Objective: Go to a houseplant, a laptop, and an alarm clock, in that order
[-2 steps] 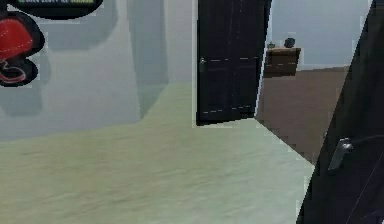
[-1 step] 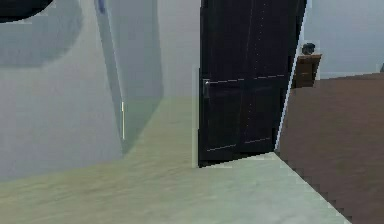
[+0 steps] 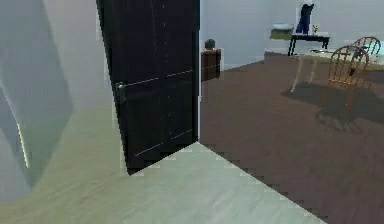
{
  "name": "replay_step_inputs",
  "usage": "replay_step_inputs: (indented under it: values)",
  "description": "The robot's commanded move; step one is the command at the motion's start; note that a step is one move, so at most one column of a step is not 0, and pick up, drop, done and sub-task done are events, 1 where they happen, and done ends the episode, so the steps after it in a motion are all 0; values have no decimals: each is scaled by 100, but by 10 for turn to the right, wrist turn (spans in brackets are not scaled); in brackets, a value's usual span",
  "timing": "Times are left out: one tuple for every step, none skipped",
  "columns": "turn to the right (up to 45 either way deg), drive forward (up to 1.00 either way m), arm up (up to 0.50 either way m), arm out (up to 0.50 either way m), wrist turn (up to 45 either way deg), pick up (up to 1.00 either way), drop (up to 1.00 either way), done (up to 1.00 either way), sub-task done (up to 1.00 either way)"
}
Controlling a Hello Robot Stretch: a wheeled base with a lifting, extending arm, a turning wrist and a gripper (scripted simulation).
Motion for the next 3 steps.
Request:
replay_step_inputs:
  values:
    - [30, 0, 0, 0, 0, 0, 0, 0, 0]
    - [0, 50, 0, 0, 0, 0, 0, 0, 0]
    - [270, 0, 0, 0, 0, 0, 0, 0, 0]
